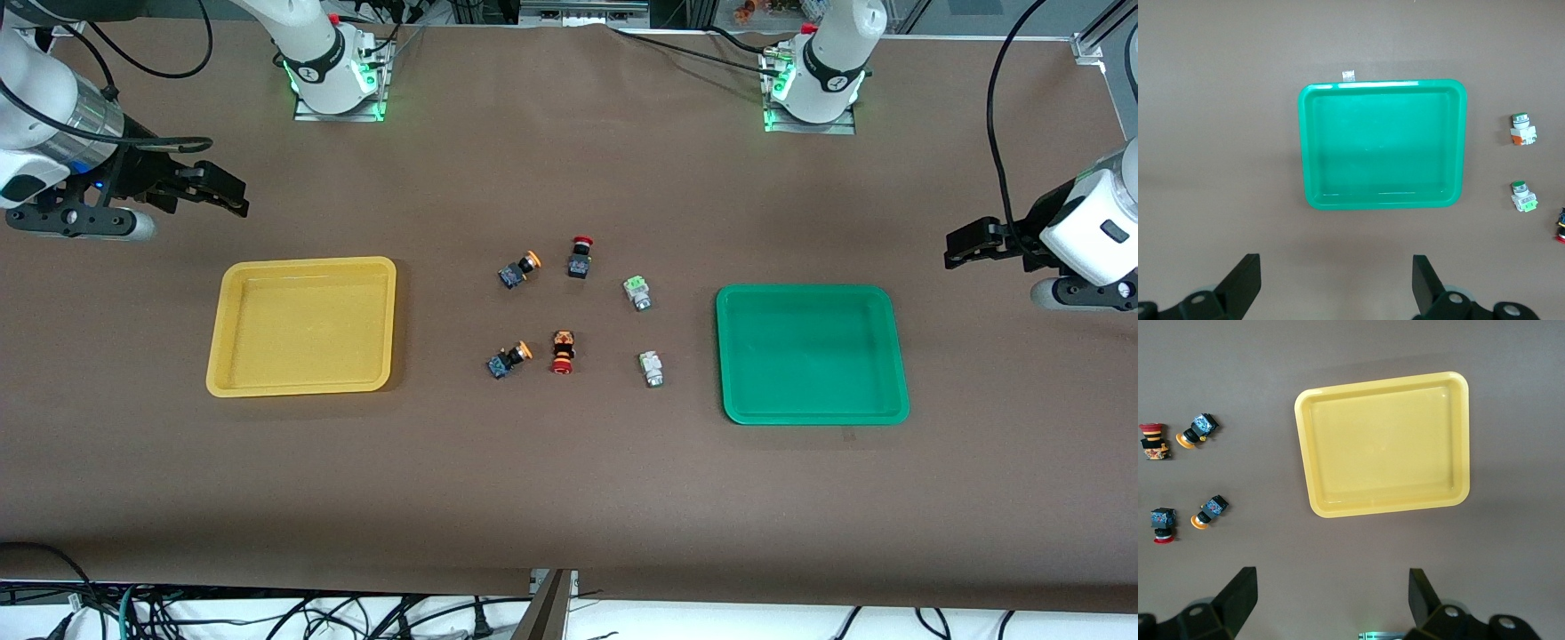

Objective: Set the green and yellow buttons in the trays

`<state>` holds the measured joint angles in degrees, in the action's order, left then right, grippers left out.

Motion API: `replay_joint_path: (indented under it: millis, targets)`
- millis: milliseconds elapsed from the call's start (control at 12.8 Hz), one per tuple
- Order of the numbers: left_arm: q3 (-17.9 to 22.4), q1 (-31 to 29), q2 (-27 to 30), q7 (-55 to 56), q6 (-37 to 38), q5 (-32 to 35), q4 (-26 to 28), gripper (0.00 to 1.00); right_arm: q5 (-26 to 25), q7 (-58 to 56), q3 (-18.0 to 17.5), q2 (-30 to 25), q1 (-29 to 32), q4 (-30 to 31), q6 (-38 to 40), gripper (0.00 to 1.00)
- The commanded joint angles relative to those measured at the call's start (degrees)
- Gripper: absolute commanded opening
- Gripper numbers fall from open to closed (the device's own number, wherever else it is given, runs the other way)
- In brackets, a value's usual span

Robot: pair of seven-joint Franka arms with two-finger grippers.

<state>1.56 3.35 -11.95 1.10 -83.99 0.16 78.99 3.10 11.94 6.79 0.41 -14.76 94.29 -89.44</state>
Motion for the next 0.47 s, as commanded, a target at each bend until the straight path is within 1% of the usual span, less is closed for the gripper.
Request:
replay_joint_path:
  millis: [0, 234, 390]
  targets:
    - [0.3, 0.2, -0.5, 0.4, 1.1, -0.9, -1.1, 1.0, -0.9, -0.2, -0.8, 0.0, 0.7, -0.2, -0.1, 1.0]
    - [0.3, 0.2, -0.5, 0.4, 1.1, -0.9, -1.2, 1.0, -0.7, -0.8, -0.7, 0.6, 0.7, -0.5, 0.1, 1.0]
    - [0.3, 0.2, -0.5, 0.5, 1.0, -0.9, -1.1, 1.0, -0.7, 0.1, -0.8, 2.4, -1.2, -0.5, -0.6, 1.0]
